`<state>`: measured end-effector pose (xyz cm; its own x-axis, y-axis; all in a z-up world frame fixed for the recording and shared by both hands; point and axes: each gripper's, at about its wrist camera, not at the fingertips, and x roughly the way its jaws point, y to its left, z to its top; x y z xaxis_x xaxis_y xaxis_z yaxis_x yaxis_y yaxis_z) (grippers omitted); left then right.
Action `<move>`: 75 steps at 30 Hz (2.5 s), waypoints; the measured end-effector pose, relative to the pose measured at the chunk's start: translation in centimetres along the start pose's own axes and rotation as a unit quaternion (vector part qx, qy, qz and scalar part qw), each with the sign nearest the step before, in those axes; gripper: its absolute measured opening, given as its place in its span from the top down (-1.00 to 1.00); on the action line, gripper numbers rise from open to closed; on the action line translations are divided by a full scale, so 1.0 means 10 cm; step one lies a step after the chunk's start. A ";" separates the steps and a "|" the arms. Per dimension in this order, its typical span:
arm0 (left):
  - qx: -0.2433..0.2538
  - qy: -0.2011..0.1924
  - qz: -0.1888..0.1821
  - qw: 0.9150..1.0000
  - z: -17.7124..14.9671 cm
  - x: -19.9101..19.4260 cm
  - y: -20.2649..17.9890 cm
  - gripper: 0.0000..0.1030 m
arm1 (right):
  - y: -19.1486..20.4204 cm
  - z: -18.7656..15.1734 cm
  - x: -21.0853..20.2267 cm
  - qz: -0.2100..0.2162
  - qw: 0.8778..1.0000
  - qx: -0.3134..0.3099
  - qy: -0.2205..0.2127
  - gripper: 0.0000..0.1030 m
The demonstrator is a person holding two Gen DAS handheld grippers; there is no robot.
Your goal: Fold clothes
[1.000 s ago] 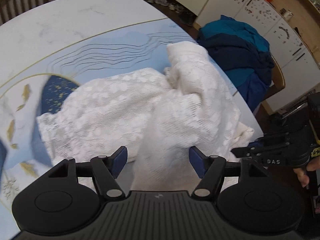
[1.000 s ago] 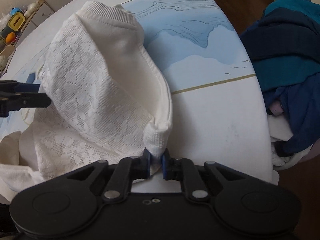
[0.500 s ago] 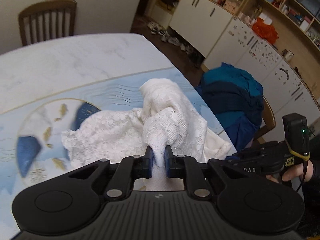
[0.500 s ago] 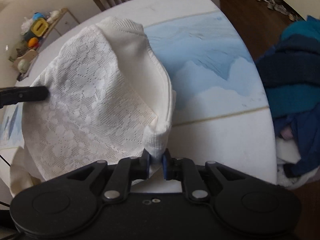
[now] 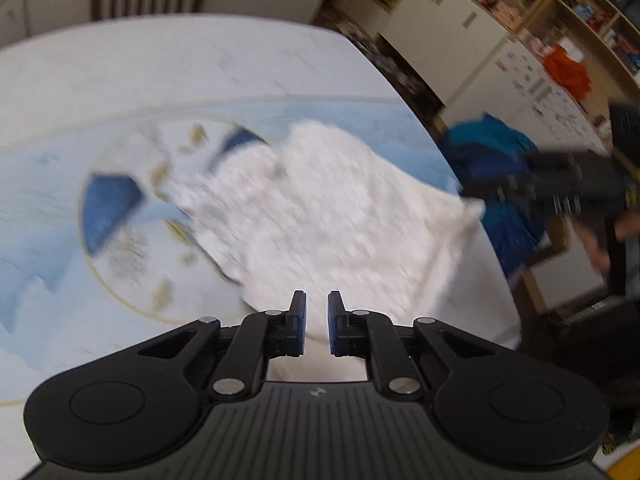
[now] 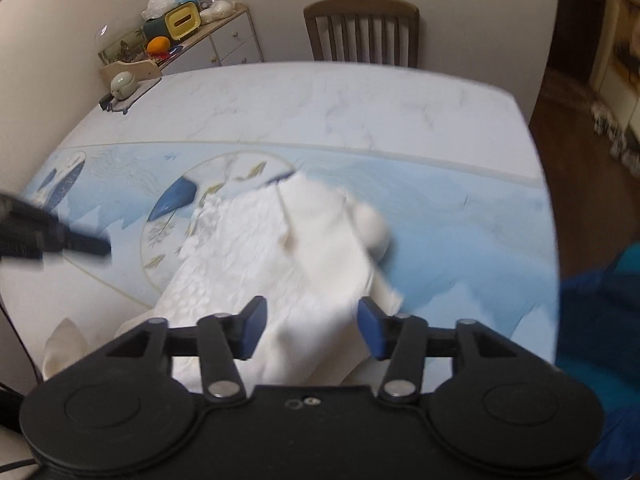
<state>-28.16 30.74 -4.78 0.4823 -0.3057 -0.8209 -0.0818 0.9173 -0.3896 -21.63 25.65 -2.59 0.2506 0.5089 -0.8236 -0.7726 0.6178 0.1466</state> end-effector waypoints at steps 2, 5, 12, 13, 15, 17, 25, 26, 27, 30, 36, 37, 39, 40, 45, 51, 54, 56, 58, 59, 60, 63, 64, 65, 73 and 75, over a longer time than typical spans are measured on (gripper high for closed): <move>-0.009 0.047 -0.015 0.999 -0.19 0.19 -0.02 0.83 | 0.05 0.12 0.05 0.000 1.000 -0.019 0.003 -1.00; -0.013 0.111 -0.034 0.993 -0.48 0.44 -0.08 0.83 | 0.17 0.30 0.32 0.022 0.998 -0.047 0.029 -1.00; -0.004 0.169 -0.065 0.984 -0.93 0.73 -0.27 0.83 | 0.41 0.55 1.17 0.034 0.993 -0.059 0.092 -1.00; -0.004 0.167 -0.063 0.984 -0.95 0.75 -0.27 0.83 | 0.42 0.56 1.23 0.044 0.993 -0.050 0.102 -1.00; 0.000 0.153 -0.065 0.986 -0.94 0.66 -0.26 0.83 | 0.47 0.55 1.21 0.060 0.991 -0.053 0.109 -1.00; 0.002 0.136 -0.065 0.989 -0.89 0.53 -0.22 0.82 | 0.48 0.54 1.10 0.079 0.990 -0.052 0.104 -1.00; -0.035 0.029 0.003 0.999 -0.41 -0.04 0.24 0.03 | 0.51 0.48 0.30 0.180 0.981 -0.069 0.038 -0.94; -0.044 0.016 0.004 0.999 -0.35 -0.08 0.28 -0.20 | 0.53 0.44 0.23 0.196 0.977 -0.075 0.034 -0.94; -0.053 0.002 -0.005 0.999 -0.29 -0.11 0.31 -0.39 | 0.55 0.40 0.16 0.213 0.973 -0.081 0.029 -0.94; -0.077 -0.022 -0.053 0.995 -0.09 -0.15 0.30 -0.39 | 0.58 0.26 0.08 0.235 0.967 -0.094 0.027 -0.98; -0.014 0.007 -0.035 0.999 0.34 0.11 -0.14 -0.39 | 0.64 -0.04 0.26 0.239 0.966 -0.083 0.055 -1.00; 0.001 0.016 -0.024 1.000 0.39 0.18 -0.21 -0.39 | 0.66 -0.07 0.30 0.237 0.966 -0.083 0.060 -1.00; 0.029 0.033 0.001 0.999 0.46 0.29 -0.33 -0.39 | 0.69 -0.12 0.37 0.228 0.968 -0.079 0.066 -1.00; 0.043 0.041 0.010 0.998 0.48 0.35 -0.39 -0.39 | 0.70 -0.14 0.41 0.221 0.969 -0.079 0.072 -0.89; 0.088 0.056 0.048 0.993 0.57 0.58 -0.60 -0.40 | 0.77 -0.19 0.50 0.200 0.973 -0.084 0.084 -0.70; 0.104 0.068 0.081 0.989 0.57 0.71 -0.62 0.13 | 0.82 -0.23 0.50 0.195 0.974 -0.087 0.080 -0.21; 0.083 0.061 0.072 0.992 0.55 0.64 -0.50 0.57 | 0.79 -0.25 0.50 0.191 0.975 -0.085 0.078 -0.58; 0.073 0.047 0.074 0.994 0.53 0.59 -0.46 0.78 | 0.79 -0.25 0.51 0.190 0.976 -0.083 0.073 -0.73; 0.063 0.026 0.084 0.994 0.51 0.53 -0.45 0.83 | 0.80 -0.23 0.51 0.182 0.978 -0.081 0.064 -1.00; 0.057 0.015 0.088 0.994 0.50 0.48 -0.43 0.83 | 0.81 -0.21 0.51 0.178 0.979 -0.081 0.059 -1.00; 0.040 0.003 0.086 0.995 0.50 0.40 -0.38 0.84 | 0.80 -0.19 0.49 0.165 0.982 -0.080 0.052 -1.00; -0.014 -0.034 0.097 0.995 0.45 0.13 -0.11 0.87 | 0.73 -0.12 0.44 0.125 0.988 -0.079 0.036 -1.00; -0.037 -0.042 0.098 0.994 0.42 0.03 0.02 0.87 | 0.68 -0.09 0.42 0.117 0.990 -0.070 0.031 -1.00; -0.058 -0.050 0.106 0.991 0.38 -0.06 0.14 0.87 | 0.62 -0.05 0.40 0.109 0.992 -0.059 0.025 -1.00; -0.154 -0.103 0.164 0.969 0.18 -0.59 0.88 0.87 | 0.23 0.11 0.50 0.036 0.999 0.014 0.021 -1.00; -0.169 -0.126 0.183 0.960 0.14 -0.81 1.03 0.87 | 0.17 0.13 0.52 0.032 0.999 0.037 0.025 -1.00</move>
<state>-31.68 43.01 -1.54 0.5592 0.1322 -0.8185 -0.5445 0.8030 -0.2423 -20.86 30.09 -5.96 0.1717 0.5195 -0.8370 -0.7410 0.6280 0.2378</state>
